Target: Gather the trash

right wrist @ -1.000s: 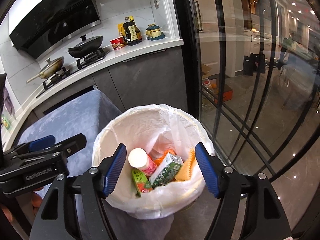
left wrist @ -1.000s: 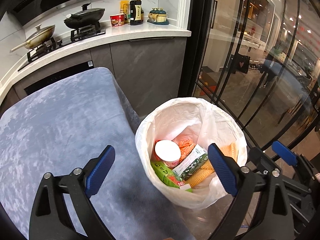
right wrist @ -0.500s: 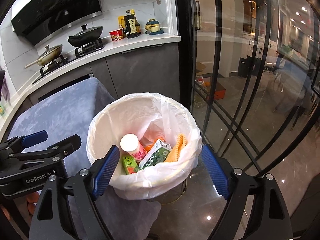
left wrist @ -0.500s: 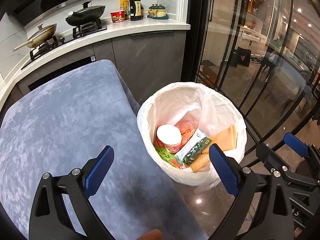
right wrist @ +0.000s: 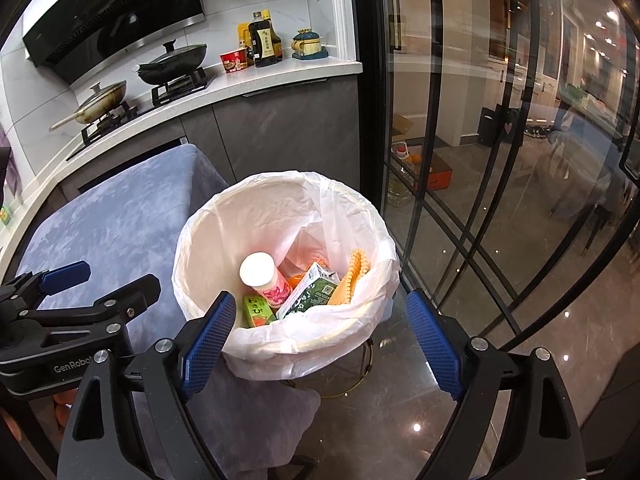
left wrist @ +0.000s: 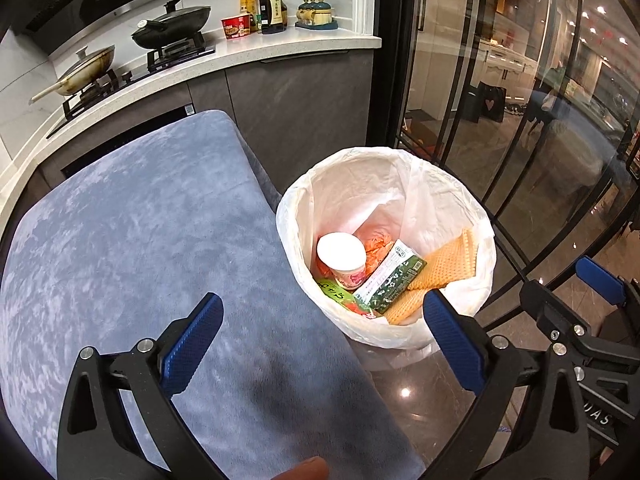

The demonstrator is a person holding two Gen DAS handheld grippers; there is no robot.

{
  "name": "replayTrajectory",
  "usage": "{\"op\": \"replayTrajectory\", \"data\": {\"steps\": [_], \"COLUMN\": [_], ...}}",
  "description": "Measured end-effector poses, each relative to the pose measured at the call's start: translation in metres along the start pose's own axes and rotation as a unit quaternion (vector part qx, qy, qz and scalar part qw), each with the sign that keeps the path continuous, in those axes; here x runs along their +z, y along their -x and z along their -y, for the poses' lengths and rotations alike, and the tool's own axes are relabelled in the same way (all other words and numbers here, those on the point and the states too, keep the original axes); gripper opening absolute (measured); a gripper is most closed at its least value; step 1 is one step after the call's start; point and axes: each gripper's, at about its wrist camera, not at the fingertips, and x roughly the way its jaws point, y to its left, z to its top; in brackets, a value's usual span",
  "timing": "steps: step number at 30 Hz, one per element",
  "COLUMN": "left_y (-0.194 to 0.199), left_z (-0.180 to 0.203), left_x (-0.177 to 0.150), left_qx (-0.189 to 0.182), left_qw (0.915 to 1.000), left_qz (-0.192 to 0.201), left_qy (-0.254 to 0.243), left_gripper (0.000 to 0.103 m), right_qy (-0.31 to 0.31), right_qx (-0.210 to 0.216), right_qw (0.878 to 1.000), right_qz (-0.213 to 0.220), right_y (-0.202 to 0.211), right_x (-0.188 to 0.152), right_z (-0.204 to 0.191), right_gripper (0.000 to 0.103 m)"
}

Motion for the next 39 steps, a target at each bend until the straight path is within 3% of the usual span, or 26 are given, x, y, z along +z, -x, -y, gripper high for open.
{"op": "replayTrajectory", "data": {"steps": [39], "left_y": [-0.0070], "left_z": [-0.0055], "left_x": [0.0033], "left_qx": [0.010], "left_qw": [0.9997], "left_qz": [-0.021], "left_qy": [0.003], "left_gripper": [0.095], "right_qy": [0.006], "right_qx": [-0.004], "right_qw": [1.000], "right_qz": [-0.028], "right_y": [-0.0067], "right_x": [-0.0003], "right_z": [-0.0058], "right_gripper": [0.084]}}
